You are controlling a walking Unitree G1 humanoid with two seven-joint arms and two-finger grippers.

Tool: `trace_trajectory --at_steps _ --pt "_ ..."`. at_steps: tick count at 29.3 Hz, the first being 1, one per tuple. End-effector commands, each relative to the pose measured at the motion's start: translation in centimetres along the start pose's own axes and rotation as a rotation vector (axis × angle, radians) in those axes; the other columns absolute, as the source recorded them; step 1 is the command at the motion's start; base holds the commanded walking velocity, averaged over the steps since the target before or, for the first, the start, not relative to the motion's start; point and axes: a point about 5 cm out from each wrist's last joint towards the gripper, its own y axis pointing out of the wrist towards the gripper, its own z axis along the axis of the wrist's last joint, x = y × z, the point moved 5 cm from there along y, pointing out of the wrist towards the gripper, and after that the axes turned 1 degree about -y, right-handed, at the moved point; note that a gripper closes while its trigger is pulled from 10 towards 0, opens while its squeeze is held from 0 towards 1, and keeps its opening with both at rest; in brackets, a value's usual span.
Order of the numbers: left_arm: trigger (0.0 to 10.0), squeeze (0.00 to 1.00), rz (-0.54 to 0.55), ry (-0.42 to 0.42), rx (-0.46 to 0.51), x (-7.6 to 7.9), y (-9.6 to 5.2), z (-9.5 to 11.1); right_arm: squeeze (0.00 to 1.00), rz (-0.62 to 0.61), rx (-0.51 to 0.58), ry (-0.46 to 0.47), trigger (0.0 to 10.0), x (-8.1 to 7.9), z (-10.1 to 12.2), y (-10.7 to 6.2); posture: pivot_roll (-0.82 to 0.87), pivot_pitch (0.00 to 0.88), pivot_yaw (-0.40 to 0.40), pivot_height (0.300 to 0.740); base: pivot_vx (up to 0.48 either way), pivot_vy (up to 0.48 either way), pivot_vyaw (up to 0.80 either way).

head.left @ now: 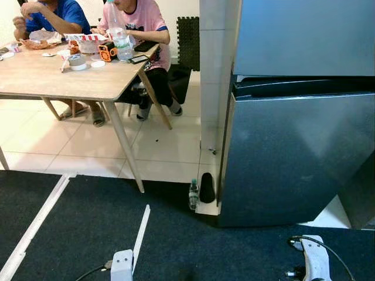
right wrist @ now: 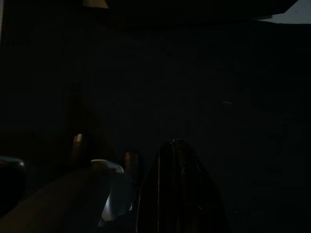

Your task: Restocking fridge

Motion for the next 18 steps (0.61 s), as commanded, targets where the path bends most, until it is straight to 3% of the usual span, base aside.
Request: trace_trajectory --at_steps 1,15,18 --pt "10.0 0.00 0.002 0.018 -0.018 -0.01 -0.04 -0.50 0.00 0.000 -0.002 0.010 10.0 -0.01 -0.17 -0.01 -0.05 0.000 0.021 0.740 0.000 0.000 0.00" --pt "10.0 0.00 0.002 0.040 -0.021 -0.16 -0.07 -0.45 0.00 0.007 0.001 0.010 10.0 -0.15 -0.19 0.00 -0.05 0.000 0.027 0.740 0.000 0.000 0.00" --pt "10.0 0.00 0.002 0.039 -0.022 -0.17 -0.07 -0.47 0.00 0.006 0.003 0.012 10.0 -0.13 -0.14 0.00 -0.05 0.000 0.025 0.740 0.294 0.000 0.00"
